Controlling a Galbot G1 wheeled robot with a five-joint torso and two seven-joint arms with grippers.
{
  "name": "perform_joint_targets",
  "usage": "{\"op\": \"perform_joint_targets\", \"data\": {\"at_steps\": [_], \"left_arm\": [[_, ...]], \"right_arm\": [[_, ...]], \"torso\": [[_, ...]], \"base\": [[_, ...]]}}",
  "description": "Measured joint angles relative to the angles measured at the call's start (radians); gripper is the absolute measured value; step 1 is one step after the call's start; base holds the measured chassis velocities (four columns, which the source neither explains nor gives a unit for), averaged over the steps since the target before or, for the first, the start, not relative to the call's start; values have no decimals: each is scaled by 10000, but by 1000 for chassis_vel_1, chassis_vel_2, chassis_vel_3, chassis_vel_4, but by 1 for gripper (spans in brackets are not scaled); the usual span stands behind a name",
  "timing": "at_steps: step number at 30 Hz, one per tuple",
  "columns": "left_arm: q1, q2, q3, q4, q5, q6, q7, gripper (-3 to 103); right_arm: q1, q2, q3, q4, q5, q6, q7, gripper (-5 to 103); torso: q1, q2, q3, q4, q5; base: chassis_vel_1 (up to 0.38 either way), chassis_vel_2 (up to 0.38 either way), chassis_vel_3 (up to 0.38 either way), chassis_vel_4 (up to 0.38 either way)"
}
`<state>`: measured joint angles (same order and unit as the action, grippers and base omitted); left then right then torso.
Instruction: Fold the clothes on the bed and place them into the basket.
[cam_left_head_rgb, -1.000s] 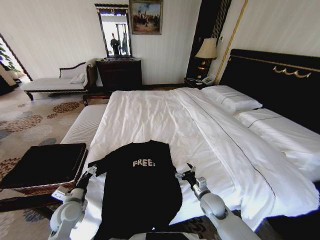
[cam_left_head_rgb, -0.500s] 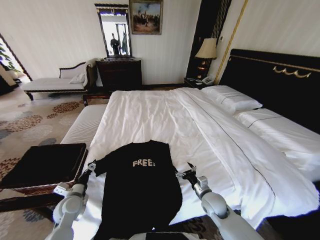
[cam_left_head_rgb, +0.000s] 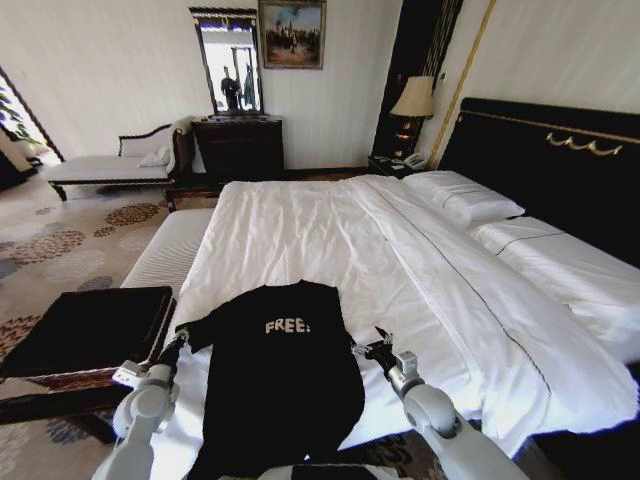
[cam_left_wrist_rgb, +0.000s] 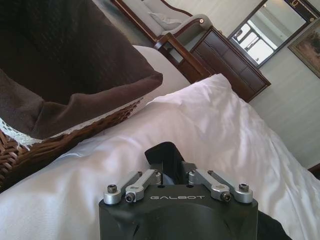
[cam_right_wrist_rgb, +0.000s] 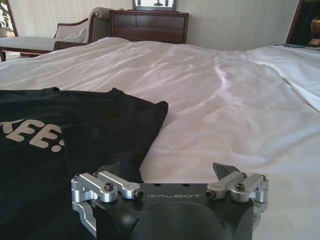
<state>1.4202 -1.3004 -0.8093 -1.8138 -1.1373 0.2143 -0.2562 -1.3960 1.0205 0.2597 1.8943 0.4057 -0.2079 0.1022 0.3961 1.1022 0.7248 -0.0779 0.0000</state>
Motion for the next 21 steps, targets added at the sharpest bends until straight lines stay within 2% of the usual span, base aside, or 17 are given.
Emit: {"op": "perform_joint_targets", "data": {"at_steps": [2, 3, 5, 14, 18, 20, 21], "left_arm": [[-25, -28, 0, 46, 72, -21, -3, 14], [-25, -28, 0, 46, 72, -21, -3, 14], [-59, -81, 4, 100, 154, -55, -6, 3], [-118, -74, 13, 219, 611, -214, 35, 0], [-168, 62, 72, 230, 1157, -310, 84, 0], [-174, 209, 232, 125, 2073, -434, 163, 0], [-174, 209, 232, 125, 2073, -434, 163, 0]], "right_arm": [[0, 19, 1, -13, -13, -7, -12, 100], [0, 19, 1, -13, -13, -7, -12, 100], [1, 37, 1, -15, -31, -14, -22, 100], [-79, 15, 125, -15, -80, -9, -60, 100], [-101, 19, 158, -9, -81, 5, -72, 100], [-86, 31, 157, -6, -65, 14, -75, 100], [-86, 31, 157, -6, -65, 14, -75, 100]], "torso": [[0, 0, 0, 0, 1], [0, 0, 0, 0, 1], [1, 0, 0, 0, 0], [0, -1, 0, 0, 0], [0, 0, 0, 0, 0], [0, 0, 0, 0, 0], [0, 0, 0, 0, 0]], "base": [[0, 0, 0, 0], [0, 0, 0, 0], [0, 0, 0, 0], [0, 0, 0, 0], [0, 0, 0, 0], [0, 0, 0, 0], [0, 0, 0, 0]]}}
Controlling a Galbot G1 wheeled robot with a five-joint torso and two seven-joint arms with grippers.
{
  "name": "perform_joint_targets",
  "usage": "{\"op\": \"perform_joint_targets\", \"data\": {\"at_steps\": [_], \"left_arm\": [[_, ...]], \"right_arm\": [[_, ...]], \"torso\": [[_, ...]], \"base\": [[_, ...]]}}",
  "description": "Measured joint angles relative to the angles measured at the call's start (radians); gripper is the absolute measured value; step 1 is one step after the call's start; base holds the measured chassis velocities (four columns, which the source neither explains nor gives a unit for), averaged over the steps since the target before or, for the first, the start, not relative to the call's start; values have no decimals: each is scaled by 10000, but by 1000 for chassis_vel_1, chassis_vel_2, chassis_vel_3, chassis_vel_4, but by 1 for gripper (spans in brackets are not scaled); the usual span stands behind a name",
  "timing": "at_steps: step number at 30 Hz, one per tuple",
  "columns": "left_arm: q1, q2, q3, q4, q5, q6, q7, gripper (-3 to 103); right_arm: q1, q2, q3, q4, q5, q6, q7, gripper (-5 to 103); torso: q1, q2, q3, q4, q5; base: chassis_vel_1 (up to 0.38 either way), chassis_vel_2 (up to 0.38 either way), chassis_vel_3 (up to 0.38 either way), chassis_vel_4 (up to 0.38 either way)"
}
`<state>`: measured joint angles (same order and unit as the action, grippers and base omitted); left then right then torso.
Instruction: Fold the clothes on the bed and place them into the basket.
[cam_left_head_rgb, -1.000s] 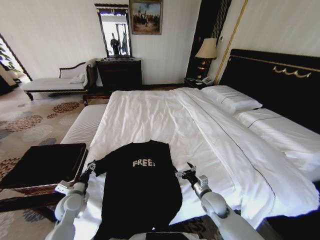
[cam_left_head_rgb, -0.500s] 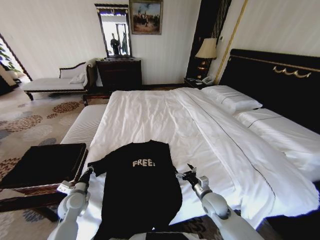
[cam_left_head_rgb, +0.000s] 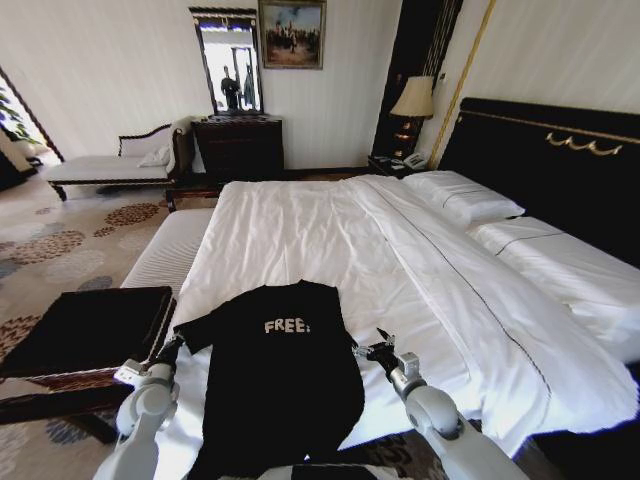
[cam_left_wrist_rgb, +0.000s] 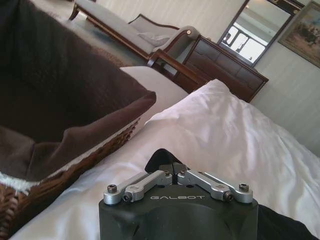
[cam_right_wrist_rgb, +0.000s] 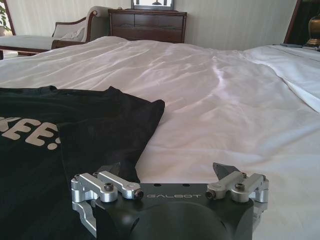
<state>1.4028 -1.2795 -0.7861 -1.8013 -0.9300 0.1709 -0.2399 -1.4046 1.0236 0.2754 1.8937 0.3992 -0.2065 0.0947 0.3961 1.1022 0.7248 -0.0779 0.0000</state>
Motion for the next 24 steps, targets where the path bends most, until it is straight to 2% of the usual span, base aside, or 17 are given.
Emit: {"op": "perform_joint_targets", "data": {"at_steps": [3, 5, 6, 7, 8, 12, 13, 15, 16, 18, 19, 24], "left_arm": [[67, 205, 279, -267, 1465, -170, 156, 0], [99, 251, 341, -340, 1760, -203, 208, 0], [166, 341, 462, -471, 2319, -260, 314, 0], [296, 542, 688, -631, 3245, -365, 562, 0], [296, 542, 688, -631, 3245, -365, 562, 0], [623, 1305, 1638, -956, 5620, -535, 1516, 0], [623, 1305, 1638, -956, 5620, -535, 1516, 0], [655, 1582, 2060, -962, 6325, -545, 1709, 0], [622, 1929, 2638, -891, 7026, -571, 1858, 0], [603, 1993, 2741, -866, 7141, -580, 1875, 0], [447, 2297, 3194, -738, 7569, -617, 1944, 0], [-9, 2926, 3970, -529, 7922, -620, 2020, 0]], "right_arm": [[155, -12, -110, -41, 85, 10, -1, 100], [190, -15, -137, -50, 103, 11, 0, 100], [246, -21, -184, -66, 134, 12, -1, 100], [325, -36, -242, -94, 180, 13, 0, 100], [325, -36, -242, -94, 180, 13, 0, 100], [504, -126, -303, -119, 391, 19, 6, 100], [504, -126, -303, -119, 391, 19, 6, 100], [525, -146, -297, -119, 449, 24, 8, 100], [528, -166, -263, -101, 488, 29, 12, 100], [528, -169, -256, -96, 493, 31, 12, 100], [521, -175, -221, -73, 510, 40, 13, 100], [508, -171, -194, -63, 517, 51, 15, 100]], "torso": [[0, 0, 0, 1, 0], [0, -1, 0, 1, 0], [0, 0, 0, 1, -1], [0, 0, 0, 1, 1], [0, 0, 0, 1, 1], [0, 0, 0, 1, 0], [0, 0, 0, 1, 0], [0, 0, 0, 2, 0], [0, -1, 0, 0, 0], [0, -1, 0, 0, -1], [0, 0, 0, 0, 0], [0, 0, 0, 0, -1]], "base": [[0, 0, 0, 0], [0, 0, 0, 0], [0, 0, 0, 0], [0, 0, 0, 0], [0, 0, 0, 0], [0, 0, 0, 0], [0, 0, 0, 0], [0, 0, 0, 0], [0, 0, 0, 0], [0, 0, 0, 0], [0, 0, 0, 0], [0, 0, 0, 0]]}}
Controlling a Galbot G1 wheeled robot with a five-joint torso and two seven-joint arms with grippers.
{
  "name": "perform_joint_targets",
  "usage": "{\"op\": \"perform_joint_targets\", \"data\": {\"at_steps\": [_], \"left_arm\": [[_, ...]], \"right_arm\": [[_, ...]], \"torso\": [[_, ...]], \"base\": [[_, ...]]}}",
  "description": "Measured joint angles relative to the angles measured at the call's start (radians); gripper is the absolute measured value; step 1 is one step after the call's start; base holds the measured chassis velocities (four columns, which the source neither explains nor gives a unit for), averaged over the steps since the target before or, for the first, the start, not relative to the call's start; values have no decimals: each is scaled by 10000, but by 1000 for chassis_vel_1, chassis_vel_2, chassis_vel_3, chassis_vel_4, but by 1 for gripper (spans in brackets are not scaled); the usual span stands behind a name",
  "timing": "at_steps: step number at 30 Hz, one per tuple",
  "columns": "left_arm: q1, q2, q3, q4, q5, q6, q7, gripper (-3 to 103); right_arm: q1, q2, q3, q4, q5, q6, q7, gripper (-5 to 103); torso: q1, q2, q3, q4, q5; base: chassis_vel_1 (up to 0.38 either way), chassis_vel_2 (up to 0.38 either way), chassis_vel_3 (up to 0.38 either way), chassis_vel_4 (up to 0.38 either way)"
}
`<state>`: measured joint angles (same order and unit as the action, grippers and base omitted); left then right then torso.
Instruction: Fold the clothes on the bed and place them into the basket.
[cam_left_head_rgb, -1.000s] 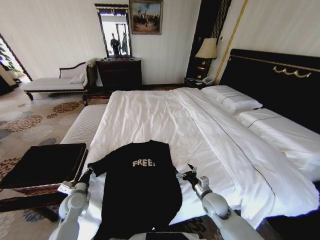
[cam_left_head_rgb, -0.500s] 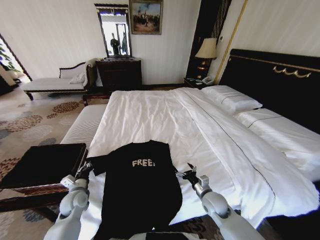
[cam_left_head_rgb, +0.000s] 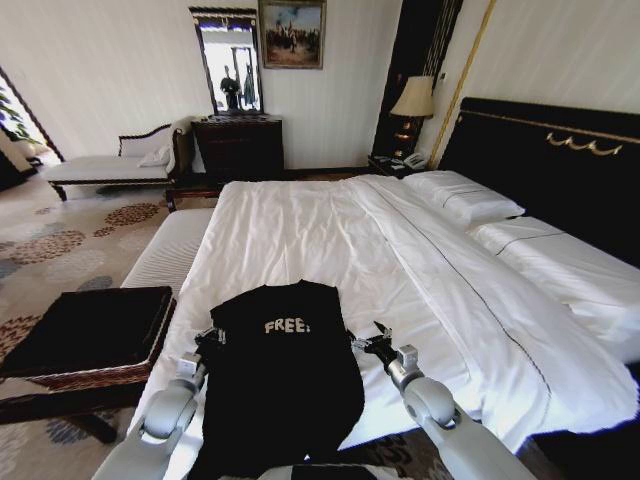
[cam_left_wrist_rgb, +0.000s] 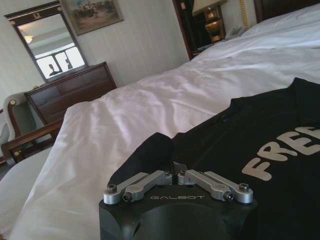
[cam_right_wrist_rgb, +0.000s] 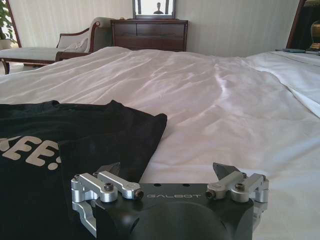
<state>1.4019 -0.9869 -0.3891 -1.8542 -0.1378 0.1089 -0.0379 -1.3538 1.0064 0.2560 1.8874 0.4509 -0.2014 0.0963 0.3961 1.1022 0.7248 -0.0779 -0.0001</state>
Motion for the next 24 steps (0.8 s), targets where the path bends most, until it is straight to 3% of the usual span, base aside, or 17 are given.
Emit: {"op": "perform_joint_targets", "data": {"at_steps": [5, 11, 19, 23, 24], "left_arm": [[-638, 747, 1117, 326, 447, -51, 168, 0], [-789, 1077, 2066, 500, 840, -100, 325, 0], [-430, 1021, 2299, 642, 1241, -257, 403, 0], [-258, 906, 2158, 758, 1227, -240, 149, 0], [-195, 852, 2051, 758, 1188, -217, 64, 6]], "right_arm": [[-14, 56, 24, 3, -15, 4, 3, 100], [-14, 62, 83, 1, -23, 5, 13, 100], [16, 52, 100, -43, 1, 5, 17, 100], [35, 35, 100, -69, 18, 12, 23, 100], [35, 34, 104, -77, 19, 17, 24, 100]], "torso": [[0, 0, 0, 0, 1], [0, 0, 0, 0, 0], [0, 0, 0, 2, 0], [0, 0, 0, 0, 1], [0, 0, 0, 1, 1]], "base": [[0, 0, 0, 0], [0, 0, 0, 0], [0, 0, 0, 0], [0, 0, 0, 0], [0, 0, 0, 0]]}}
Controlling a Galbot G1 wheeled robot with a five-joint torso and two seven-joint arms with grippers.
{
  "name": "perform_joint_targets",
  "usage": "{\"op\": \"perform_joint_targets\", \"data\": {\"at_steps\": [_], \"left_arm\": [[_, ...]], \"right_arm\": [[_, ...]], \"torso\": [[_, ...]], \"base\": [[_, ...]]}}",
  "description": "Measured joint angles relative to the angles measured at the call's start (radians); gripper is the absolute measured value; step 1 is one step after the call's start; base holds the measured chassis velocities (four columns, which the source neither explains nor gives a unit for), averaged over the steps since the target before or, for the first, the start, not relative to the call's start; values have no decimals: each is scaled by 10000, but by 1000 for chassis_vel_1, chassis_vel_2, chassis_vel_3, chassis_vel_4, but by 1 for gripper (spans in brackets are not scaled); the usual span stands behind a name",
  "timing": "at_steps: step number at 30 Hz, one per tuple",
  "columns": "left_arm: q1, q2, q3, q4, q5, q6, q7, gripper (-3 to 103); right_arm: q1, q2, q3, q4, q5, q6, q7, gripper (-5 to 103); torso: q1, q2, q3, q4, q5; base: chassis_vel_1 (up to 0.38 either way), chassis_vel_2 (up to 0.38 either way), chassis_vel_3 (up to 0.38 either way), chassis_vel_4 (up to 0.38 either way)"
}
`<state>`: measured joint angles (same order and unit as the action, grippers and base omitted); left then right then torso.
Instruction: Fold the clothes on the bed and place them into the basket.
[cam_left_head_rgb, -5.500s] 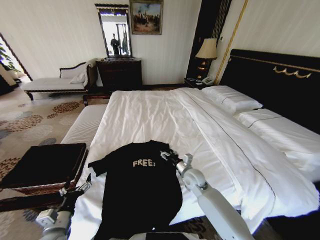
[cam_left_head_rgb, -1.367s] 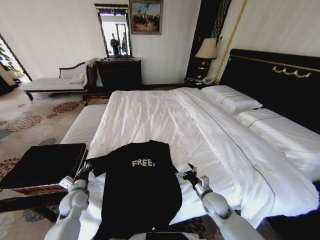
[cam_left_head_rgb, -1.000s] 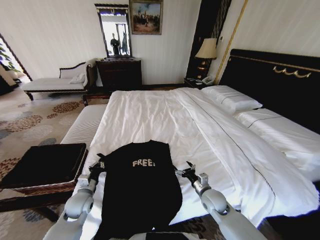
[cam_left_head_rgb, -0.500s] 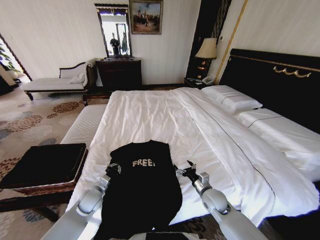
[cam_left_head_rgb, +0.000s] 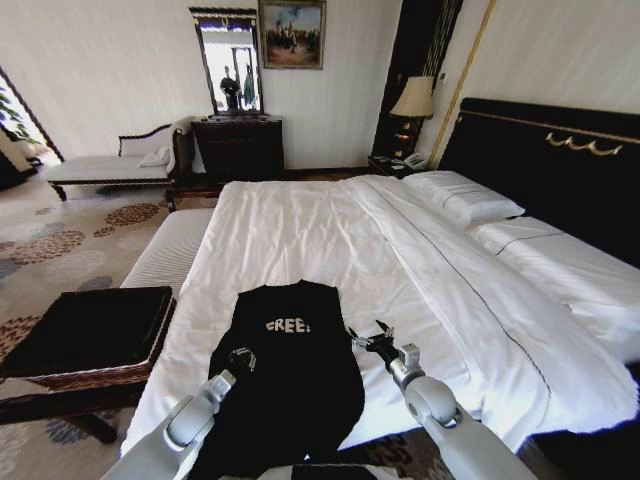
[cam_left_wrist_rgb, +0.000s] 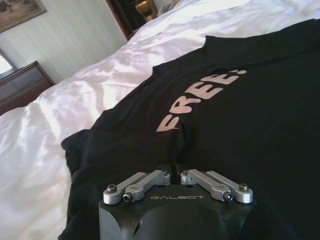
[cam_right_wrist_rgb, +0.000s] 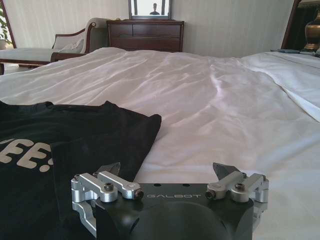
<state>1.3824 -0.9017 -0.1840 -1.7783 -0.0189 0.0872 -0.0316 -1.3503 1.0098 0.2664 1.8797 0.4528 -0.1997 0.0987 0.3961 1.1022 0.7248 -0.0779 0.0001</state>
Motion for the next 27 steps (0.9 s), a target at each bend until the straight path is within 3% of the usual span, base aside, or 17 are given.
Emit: {"op": "perform_joint_targets", "data": {"at_steps": [3, 7, 8, 11, 14, 18, 24, 27], "left_arm": [[301, -278, -592, -151, -218, 32, -201, 22], [761, -511, -1428, -604, -708, 32, -272, 32], [761, -511, -1428, -604, -708, 32, -272, 32], [1060, -585, -1886, -910, -941, -7, -271, 49], [1277, -599, -2087, -1147, -1100, -40, -242, 55], [1419, -702, -2395, -1367, -1293, -114, -239, 72], [1928, -771, -3471, -2005, -2355, -207, -114, 93], [2170, -721, -4291, -2214, -3534, -180, -132, 99]], "right_arm": [[-18, 7, 5, -35, -4, 51, 1, 100], [-27, 21, 2, -41, -9, 71, 7, 100], [-27, 21, 2, -41, -9, 71, 7, 100], [-24, 2, -12, -41, -3, 72, 18, 100], [-26, -13, -13, -13, 4, 55, 57, 100], [-118, -64, 133, 83, 64, 11, 159, 100], [-491, -91, 704, 234, 162, -22, 285, 100], [-677, -1, 1085, 340, 153, -23, 323, 100]], "torso": [[0, 0, 0, -1, -2], [0, 0, 0, 1, 0], [0, 0, 0, 1, 0], [0, 0, 0, 1, 0], [0, 0, 0, 1, 0], [0, 0, 0, 0, -1], [0, 1, 0, 0, -1], [-1, 0, 0, 0, -1]], "base": [[0, 0, 0, 0], [0, 0, 0, 0], [0, 0, 0, 0], [0, 0, 0, 0], [0, 0, 0, 0], [0, 0, 0, 0], [0, 0, 0, 0], [0, 0, 0, 0]]}}
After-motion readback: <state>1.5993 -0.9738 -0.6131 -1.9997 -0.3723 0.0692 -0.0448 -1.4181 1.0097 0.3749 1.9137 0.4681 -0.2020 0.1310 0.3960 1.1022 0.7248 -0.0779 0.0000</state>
